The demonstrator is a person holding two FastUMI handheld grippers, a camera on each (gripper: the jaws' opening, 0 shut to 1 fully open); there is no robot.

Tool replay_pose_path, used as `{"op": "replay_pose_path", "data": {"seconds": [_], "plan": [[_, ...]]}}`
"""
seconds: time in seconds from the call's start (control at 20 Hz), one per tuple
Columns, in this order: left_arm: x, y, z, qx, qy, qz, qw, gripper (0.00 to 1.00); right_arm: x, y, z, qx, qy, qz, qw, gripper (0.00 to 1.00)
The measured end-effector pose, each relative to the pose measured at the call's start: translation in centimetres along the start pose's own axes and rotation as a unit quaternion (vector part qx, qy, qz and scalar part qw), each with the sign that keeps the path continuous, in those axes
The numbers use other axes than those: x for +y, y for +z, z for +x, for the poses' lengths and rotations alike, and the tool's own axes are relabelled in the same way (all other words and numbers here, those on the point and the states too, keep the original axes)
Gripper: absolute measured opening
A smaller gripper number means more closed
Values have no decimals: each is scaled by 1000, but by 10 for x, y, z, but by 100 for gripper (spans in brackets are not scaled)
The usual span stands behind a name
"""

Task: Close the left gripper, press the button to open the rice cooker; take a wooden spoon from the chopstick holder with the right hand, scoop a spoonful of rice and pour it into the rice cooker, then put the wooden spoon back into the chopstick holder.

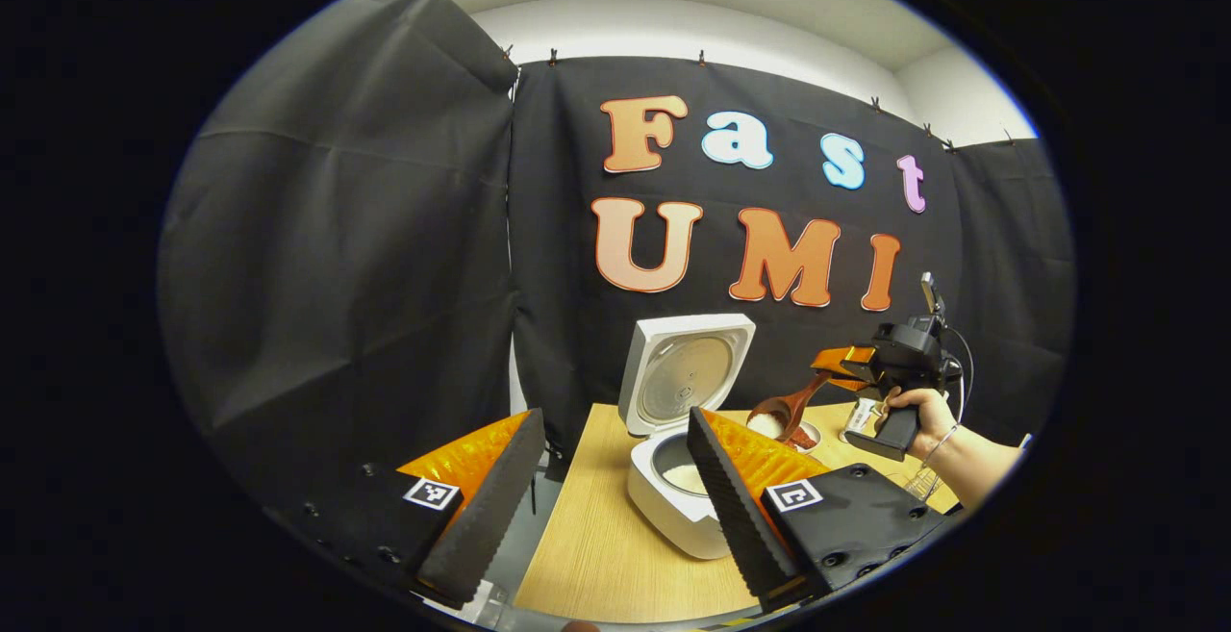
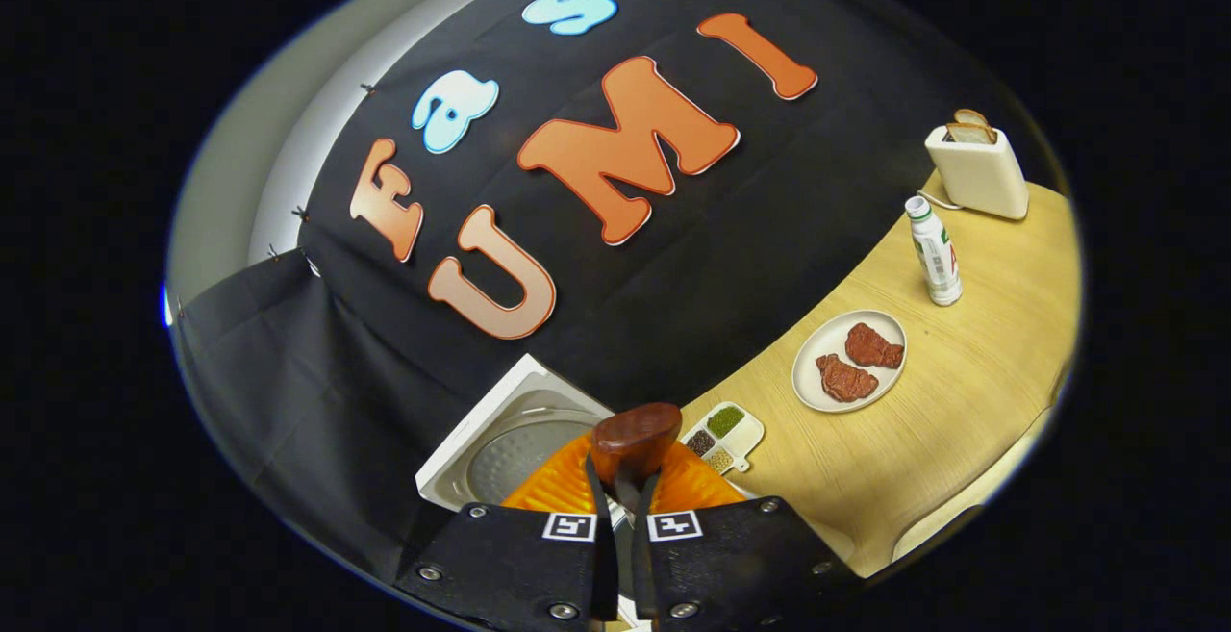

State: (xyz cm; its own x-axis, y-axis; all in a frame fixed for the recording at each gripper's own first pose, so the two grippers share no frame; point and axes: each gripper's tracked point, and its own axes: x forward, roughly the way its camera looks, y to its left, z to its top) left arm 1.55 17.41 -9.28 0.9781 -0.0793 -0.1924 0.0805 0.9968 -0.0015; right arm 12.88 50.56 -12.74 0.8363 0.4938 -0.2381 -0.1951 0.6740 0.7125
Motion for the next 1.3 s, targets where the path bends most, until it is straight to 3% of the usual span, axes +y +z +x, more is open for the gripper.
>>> {"op": "replay_pose_path", "data": {"seconds": [0.65,1.3], "plan": [[7,-7,3,7,15,2,1000,100,34,-11,-6,-7,34,-146,989,5],[6,-11,4,13,17,0,1000,100,74,-24,-13,-11,95,-309,946,5]]}}
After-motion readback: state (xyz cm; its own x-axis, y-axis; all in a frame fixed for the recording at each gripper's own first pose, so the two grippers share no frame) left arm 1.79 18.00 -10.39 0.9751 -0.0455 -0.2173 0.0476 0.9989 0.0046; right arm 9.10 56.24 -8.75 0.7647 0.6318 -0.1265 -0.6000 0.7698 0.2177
